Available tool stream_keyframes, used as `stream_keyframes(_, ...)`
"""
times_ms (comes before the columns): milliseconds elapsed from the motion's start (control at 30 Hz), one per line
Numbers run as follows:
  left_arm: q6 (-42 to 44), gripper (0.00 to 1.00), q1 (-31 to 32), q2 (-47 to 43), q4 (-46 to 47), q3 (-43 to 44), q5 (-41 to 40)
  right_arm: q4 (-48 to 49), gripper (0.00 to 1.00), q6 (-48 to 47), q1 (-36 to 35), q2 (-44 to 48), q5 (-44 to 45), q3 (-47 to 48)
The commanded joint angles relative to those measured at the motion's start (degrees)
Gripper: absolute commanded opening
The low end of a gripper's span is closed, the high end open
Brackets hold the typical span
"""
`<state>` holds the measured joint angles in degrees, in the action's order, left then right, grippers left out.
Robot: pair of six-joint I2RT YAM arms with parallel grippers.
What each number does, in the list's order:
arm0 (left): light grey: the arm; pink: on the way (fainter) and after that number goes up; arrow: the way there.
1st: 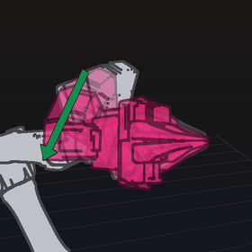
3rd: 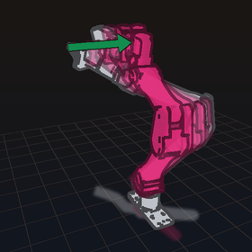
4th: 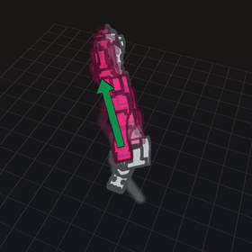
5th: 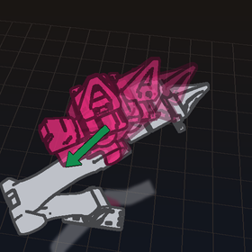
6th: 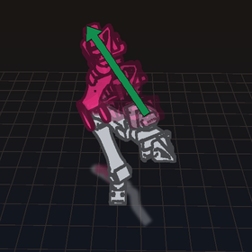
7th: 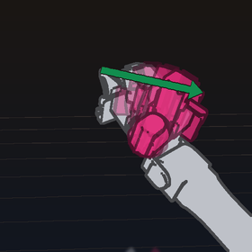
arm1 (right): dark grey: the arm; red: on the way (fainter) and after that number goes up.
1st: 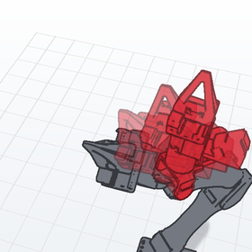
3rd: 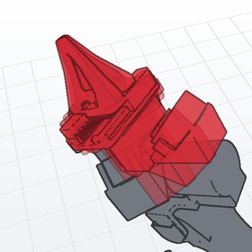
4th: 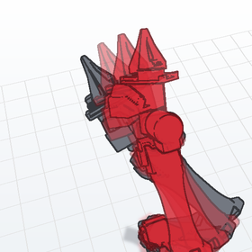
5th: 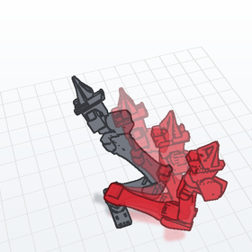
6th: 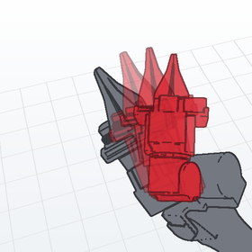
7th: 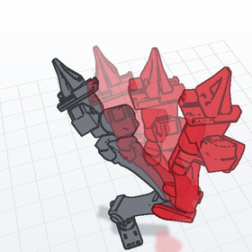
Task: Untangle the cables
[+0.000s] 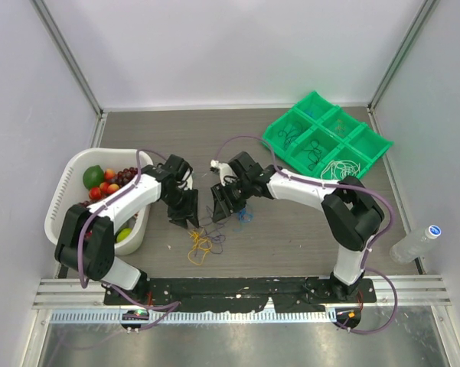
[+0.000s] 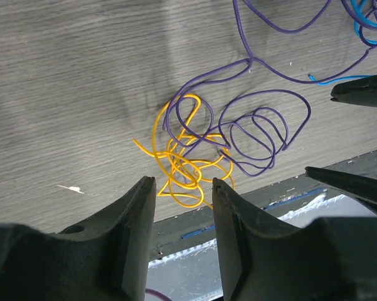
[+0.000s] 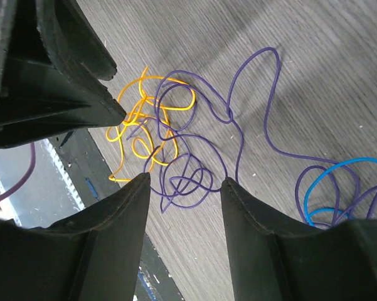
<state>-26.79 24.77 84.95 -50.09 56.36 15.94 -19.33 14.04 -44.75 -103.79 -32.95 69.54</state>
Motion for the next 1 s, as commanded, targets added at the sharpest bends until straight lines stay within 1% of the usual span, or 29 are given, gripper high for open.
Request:
stream_keyframes(0,-0.20,0.44,0.19,1.27,1.75,0.95,-0.74,-0.96,0.54,-2.70,-0.07,-1.85,-0.80,1.83)
stream_keyframes(133,-0.20,0.40,0.19,2.50,1.04,0.77,-1.09,-1.50,0.54,-3.14,-0.69,-3.08,-0.10,1.92)
stream_keyframes(367,0.15,0.42,0.19,3.03,1.13,-1.25,-0.74,-2.90,0.54,-4.20,-1.39,-4.49,0.61,2.53)
stream_keyframes(467,0.24,0.41,0.19,3.82,2.44,-1.78,-0.48,-3.52,0.54,-4.55,-1.74,-5.28,0.96,2.97)
stream_keyframes(567,0.16,0.36,0.45,5.66,3.33,-1.43,-0.21,-4.05,0.54,-4.82,-1.92,-5.46,2.27,3.24)
stream_keyframes(667,0.15,0.23,0.71,5.85,3.94,-0.20,-0.39,-4.22,0.54,-4.73,-2.01,-5.55,3.59,3.15)
stream_keyframes(733,0.50,0.10,1.15,4.71,3.24,1.12,-1.44,-4.40,0.54,-3.85,-2.01,-5.37,6.83,2.97)
stream_keyframes(767,0.77,0.02,1.50,3.57,2.54,1.91,-2.66,-4.31,0.53,-3.33,-2.01,-5.02,11.54,2.80)
stream_keyframes(800,1.03,0.00,1.68,1.56,1.93,2.44,-3.98,-4.22,0.53,-1.84,-2.09,-4.76,13.77,2.27)
stream_keyframes(833,1.21,0.00,1.77,-0.38,1.49,3.05,-5.47,-4.14,0.53,-1.30,-2.01,-4.58,18.23,1.75)
stream_keyframes(867,1.21,0.00,1.77,-3.09,1.05,3.49,-7.05,-4.13,0.51,0.18,-2.09,-4.49,20.45,1.57)
stream_keyframes(933,1.03,0.00,1.77,-9.50,-0.01,4.72,-10.48,-4.84,0.48,1.86,-1.92,-4.49,28.61,1.04)
stream_keyframes(967,0.86,0.00,1.77,-12.58,-0.62,5.51,-12.24,-5.19,0.48,2.47,-1.40,-4.32,29.77,0.52)
